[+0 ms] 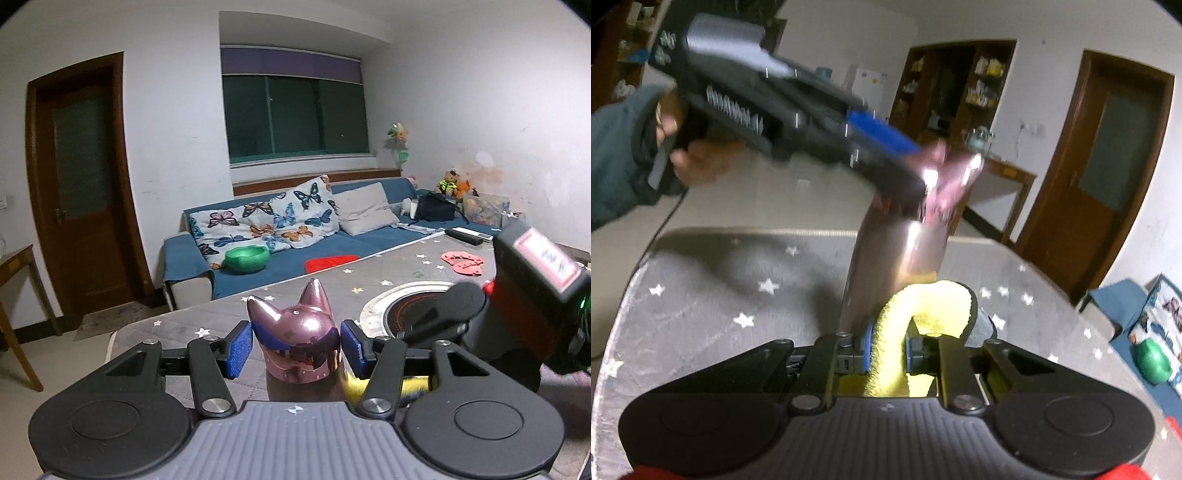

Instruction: Clean container

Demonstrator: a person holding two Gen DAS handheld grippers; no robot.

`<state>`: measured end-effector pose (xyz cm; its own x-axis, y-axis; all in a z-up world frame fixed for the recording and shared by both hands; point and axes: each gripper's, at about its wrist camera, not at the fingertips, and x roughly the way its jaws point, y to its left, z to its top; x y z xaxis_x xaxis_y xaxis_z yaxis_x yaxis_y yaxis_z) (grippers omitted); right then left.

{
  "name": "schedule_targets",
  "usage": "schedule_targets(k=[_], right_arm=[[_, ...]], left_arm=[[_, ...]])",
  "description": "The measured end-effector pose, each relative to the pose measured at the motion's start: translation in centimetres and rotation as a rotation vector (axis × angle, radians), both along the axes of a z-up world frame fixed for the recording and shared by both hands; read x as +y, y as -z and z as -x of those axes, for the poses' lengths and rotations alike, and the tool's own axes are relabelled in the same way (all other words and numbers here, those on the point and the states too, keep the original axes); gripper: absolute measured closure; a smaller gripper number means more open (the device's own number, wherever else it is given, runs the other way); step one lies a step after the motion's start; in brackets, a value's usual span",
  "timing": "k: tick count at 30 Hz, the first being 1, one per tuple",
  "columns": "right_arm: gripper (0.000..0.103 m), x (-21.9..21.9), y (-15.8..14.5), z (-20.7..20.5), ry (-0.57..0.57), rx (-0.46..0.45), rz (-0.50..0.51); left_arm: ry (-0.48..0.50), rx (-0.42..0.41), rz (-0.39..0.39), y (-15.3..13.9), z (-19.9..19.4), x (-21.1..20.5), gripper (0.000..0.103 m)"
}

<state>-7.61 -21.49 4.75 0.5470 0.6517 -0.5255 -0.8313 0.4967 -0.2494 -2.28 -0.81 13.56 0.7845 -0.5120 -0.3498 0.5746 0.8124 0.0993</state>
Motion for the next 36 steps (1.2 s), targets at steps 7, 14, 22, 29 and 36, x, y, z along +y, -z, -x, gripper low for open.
schedule_targets(k=[7, 14, 22, 29, 36], right_arm=[[0.086, -0.2, 2.8, -1.2, 0.038, 0.084, 0.003], [0.087, -1.3, 2.9, -1.5, 0.088, 0.158, -0.039], [0.087, -3.4, 0.4, -1.3, 0.099, 0.172, -0.13], [0.087, -4.5, -4.3, -0.2, 0.059, 0.059, -0.236], [0.087, -3.4, -4.5, 0.2, 0.017, -0.018, -0.175]], left_arm=[[-0.089, 0.001, 0.048, 0.8, 0.7, -0.6, 0.045], [-0.217, -0.011, 0.074, 1.1, 1.6, -1.8, 0.045], [-0.185, -0.003, 0.064, 0.7, 1.6, -1.5, 0.051], [-0.024, 0.004, 0.031, 0.3, 0.7, 0.3, 0.051], [0.07, 0.005, 0.014, 0.2, -0.5, 1.1, 0.051]])
